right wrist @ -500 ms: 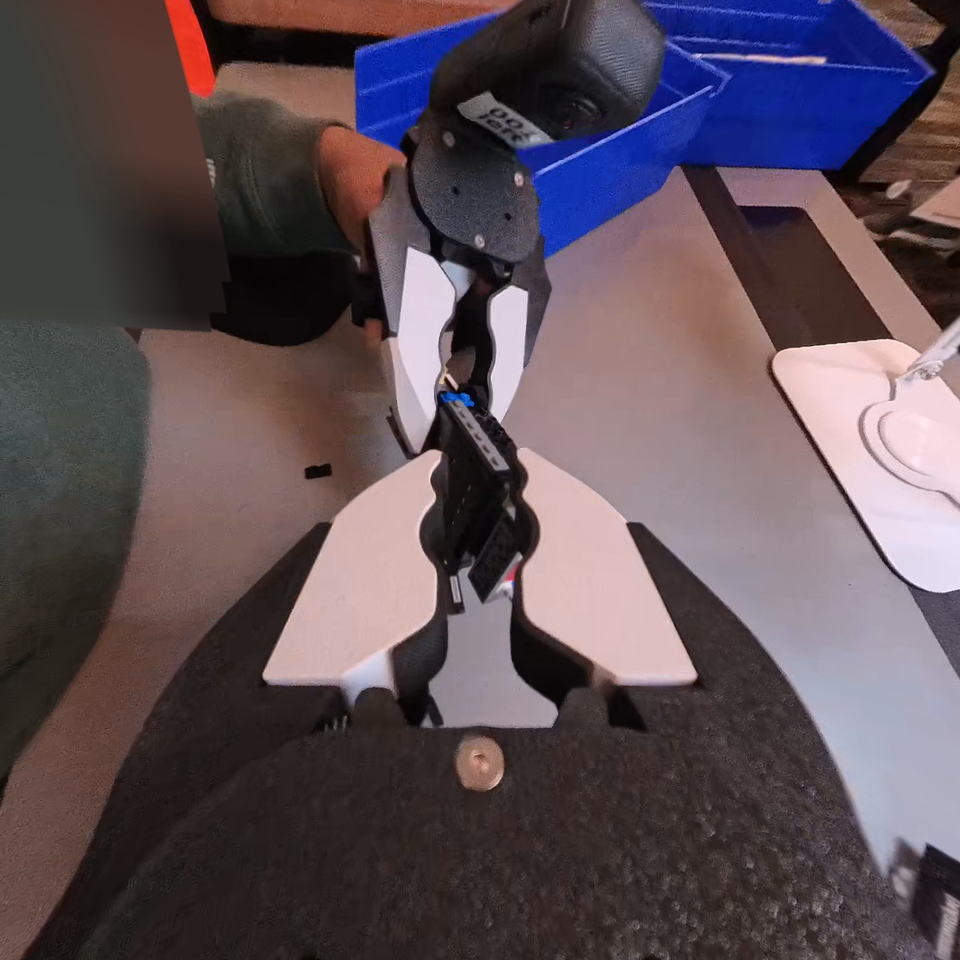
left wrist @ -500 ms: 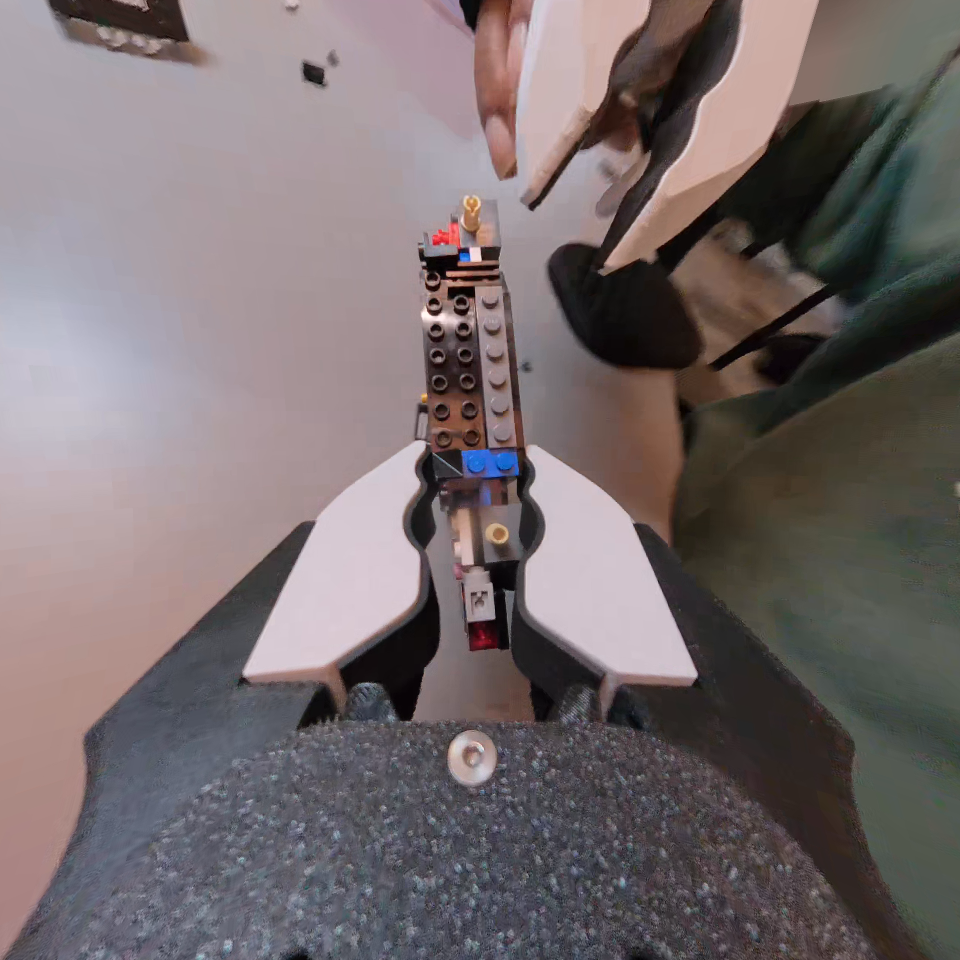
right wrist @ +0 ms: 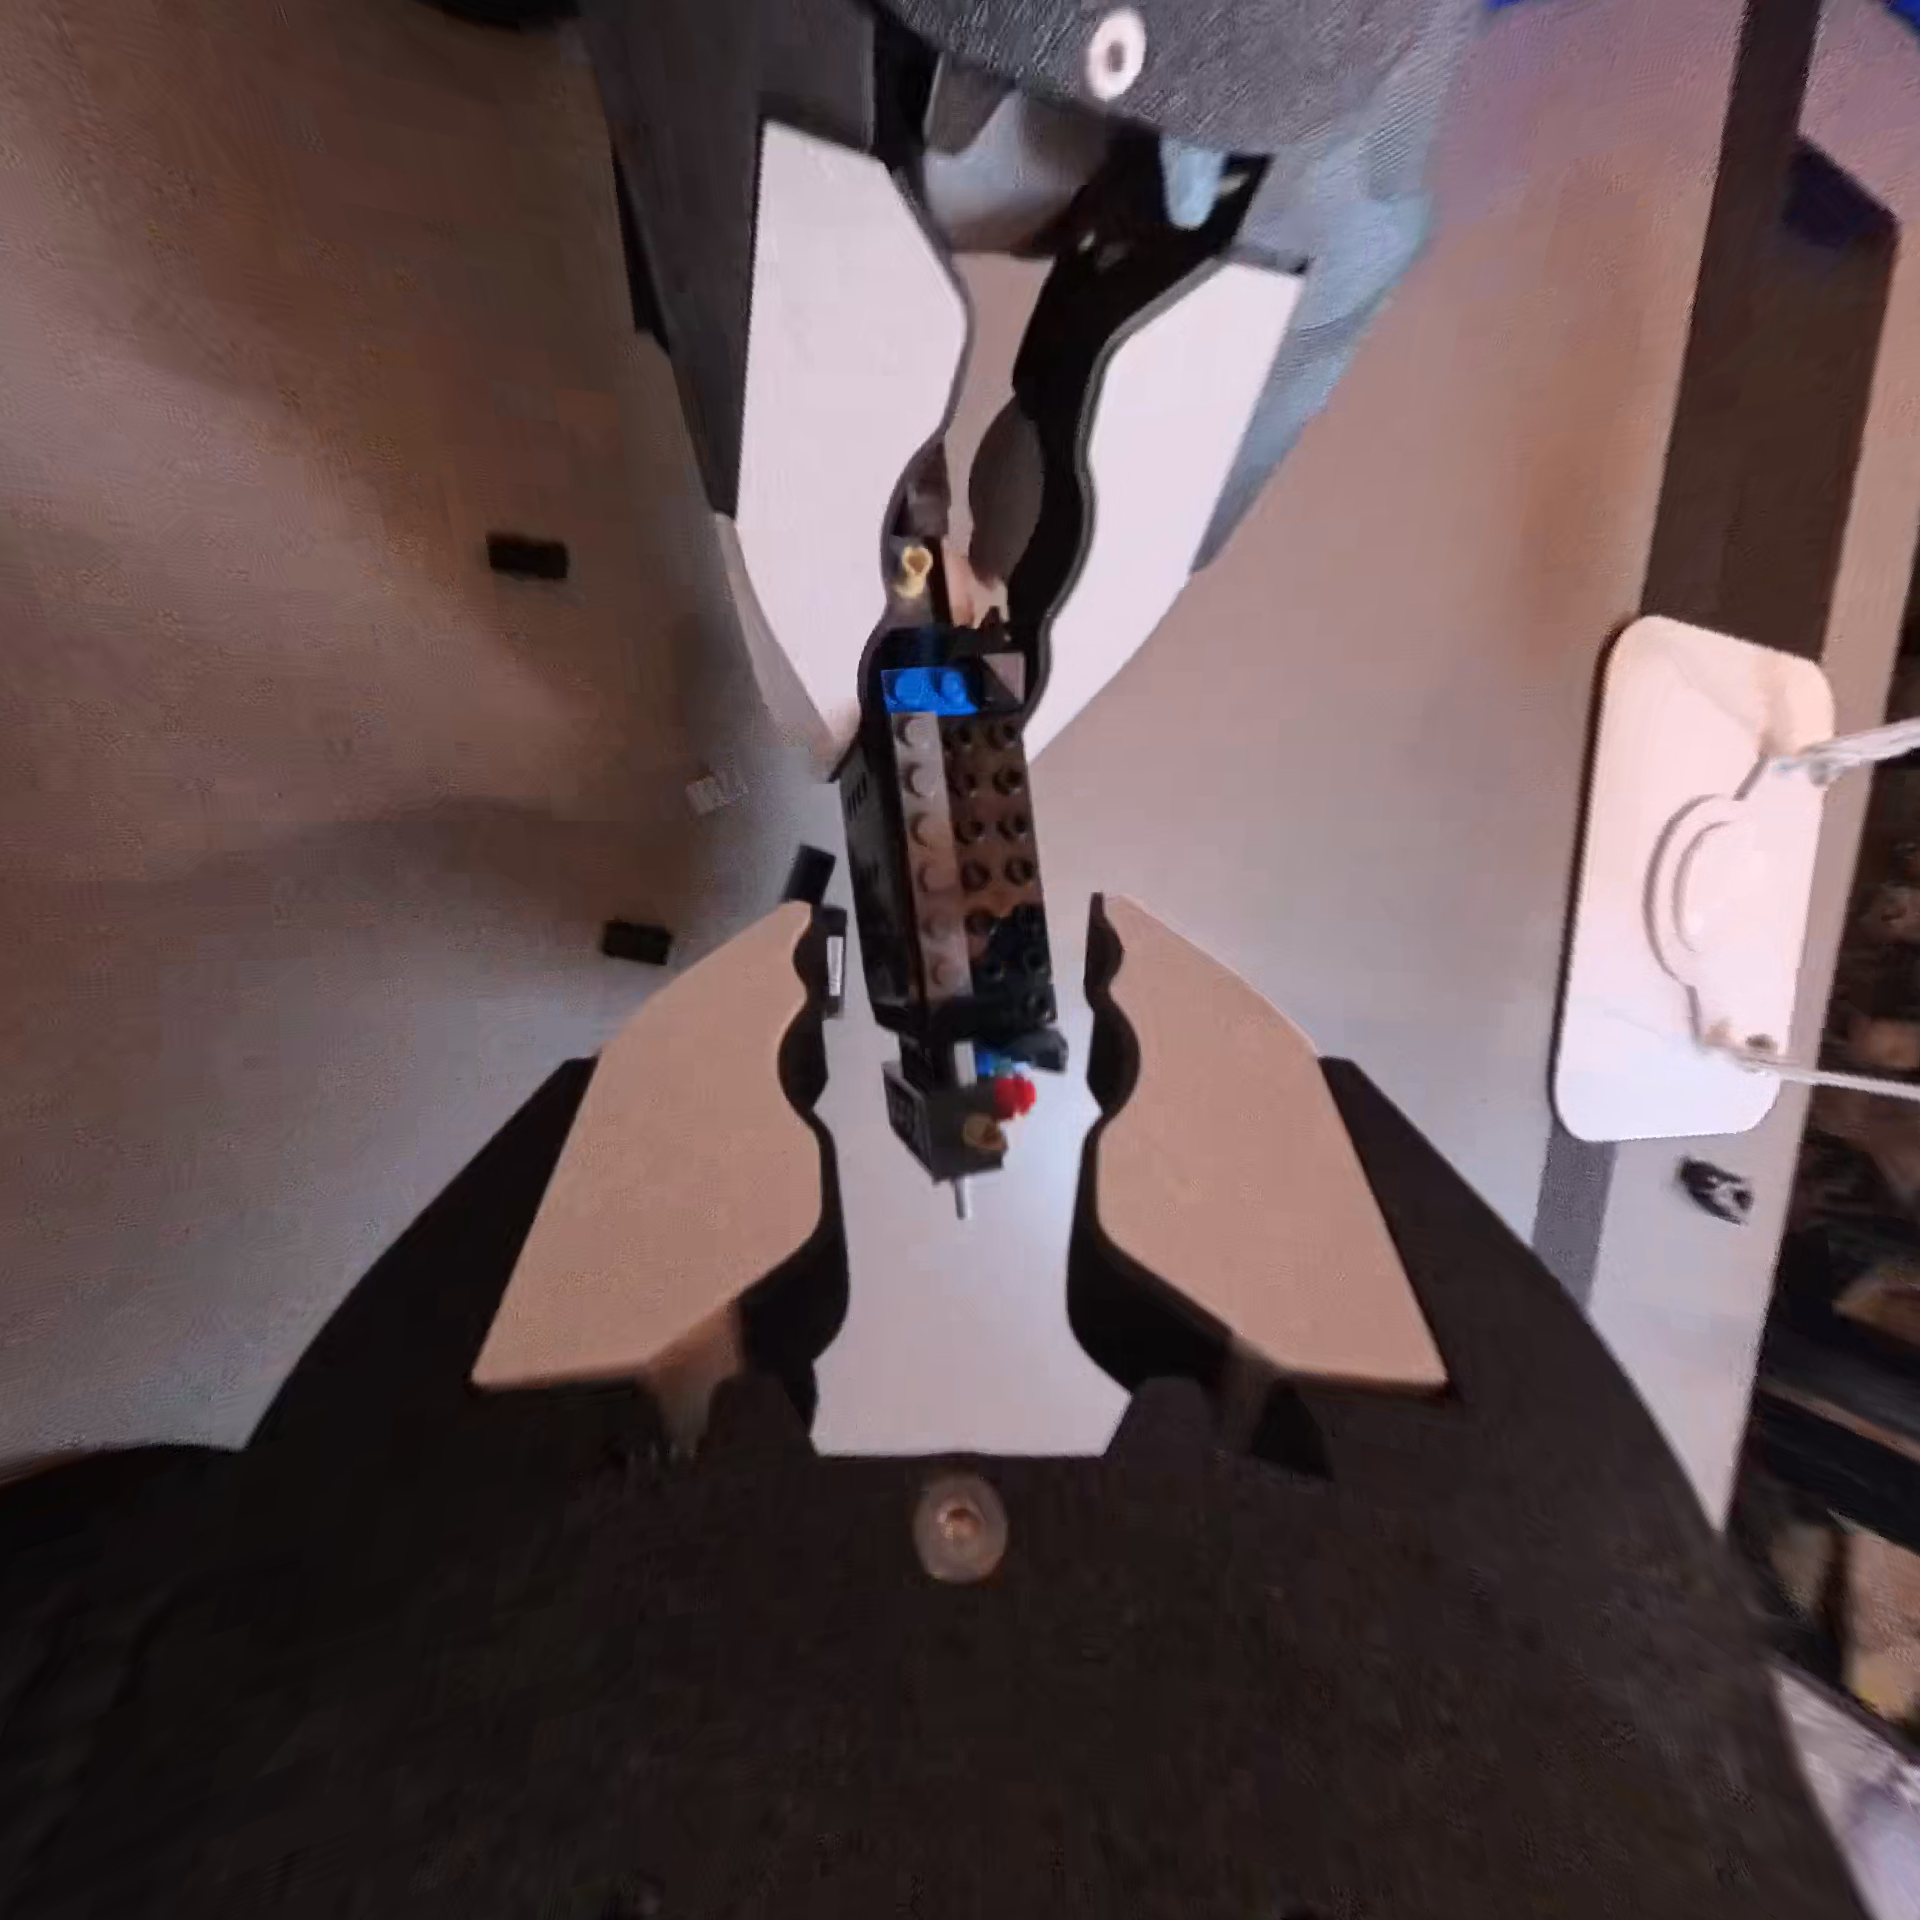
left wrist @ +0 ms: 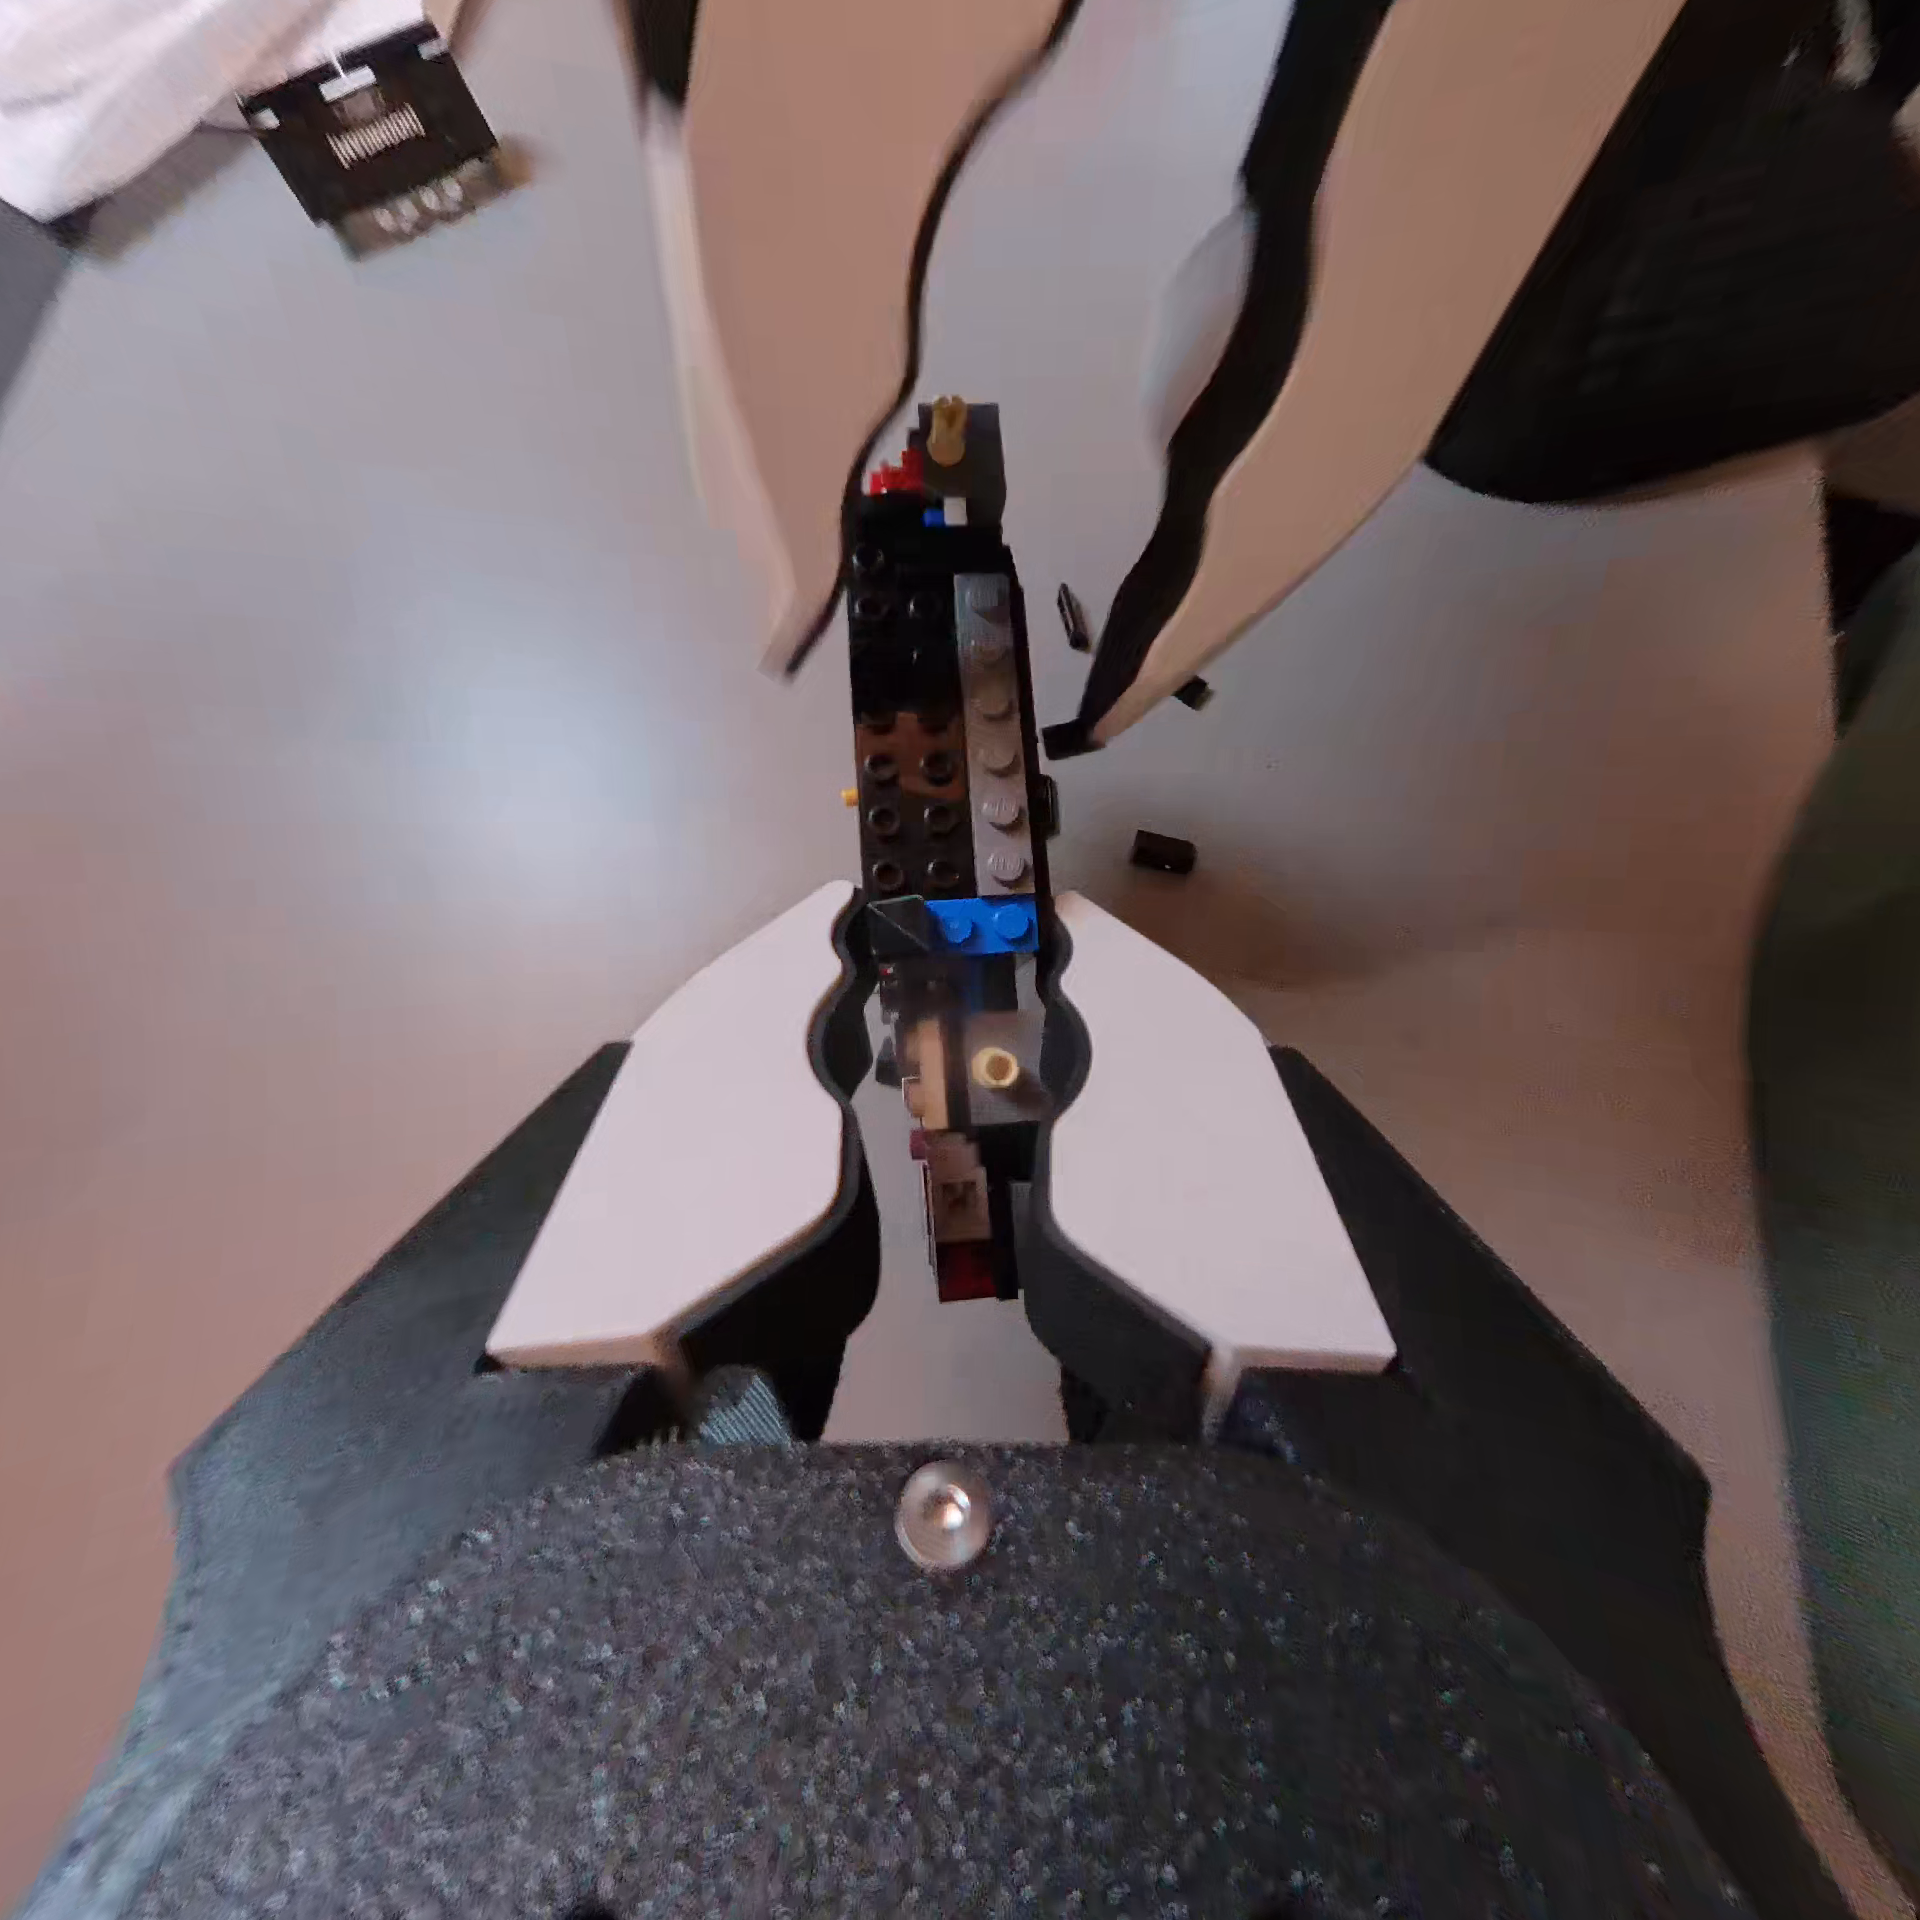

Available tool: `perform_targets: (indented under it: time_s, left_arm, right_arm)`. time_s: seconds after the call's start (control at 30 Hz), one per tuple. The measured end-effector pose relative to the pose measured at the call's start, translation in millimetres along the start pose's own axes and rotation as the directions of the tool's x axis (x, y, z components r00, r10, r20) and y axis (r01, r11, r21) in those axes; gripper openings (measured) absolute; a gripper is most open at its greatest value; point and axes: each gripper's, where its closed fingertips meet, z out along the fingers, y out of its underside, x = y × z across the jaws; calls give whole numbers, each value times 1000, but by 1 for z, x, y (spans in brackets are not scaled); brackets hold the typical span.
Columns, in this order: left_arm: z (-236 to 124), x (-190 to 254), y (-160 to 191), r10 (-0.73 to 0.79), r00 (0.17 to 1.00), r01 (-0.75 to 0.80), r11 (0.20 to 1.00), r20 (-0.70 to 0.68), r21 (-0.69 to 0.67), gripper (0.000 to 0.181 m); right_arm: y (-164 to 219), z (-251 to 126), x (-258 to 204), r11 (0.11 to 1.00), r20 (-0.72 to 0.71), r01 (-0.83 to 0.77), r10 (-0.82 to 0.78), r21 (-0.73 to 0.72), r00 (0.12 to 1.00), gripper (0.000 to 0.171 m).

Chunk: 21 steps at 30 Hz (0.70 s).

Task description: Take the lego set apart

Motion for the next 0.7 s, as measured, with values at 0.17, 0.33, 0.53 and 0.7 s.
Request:
perform_targets:
  time_s: [0.17,0.33,0.53,0.7]
  left_arm:
    - [-5,0,-2,131,986,-129,991,107,-28,30]
    - [-23,-2,-16,157,980,-171,980,124,107,59]
    - [-35,-1,-11,169,981,-188,947,97,260,69]
    - [-30,-4,-19,95,995,-102,889,38,446,68]
  right_arm:
    - [-2,16,-3,996,-42,85,-85,-13,995,33]
    - [1,10,-5,996,-63,7,-1,86,998,30]
    - [-5,-11,-5,918,-32,-177,201,355,979,30]
    - [-20,-29,-5,796,54,-276,294,539,954,30]
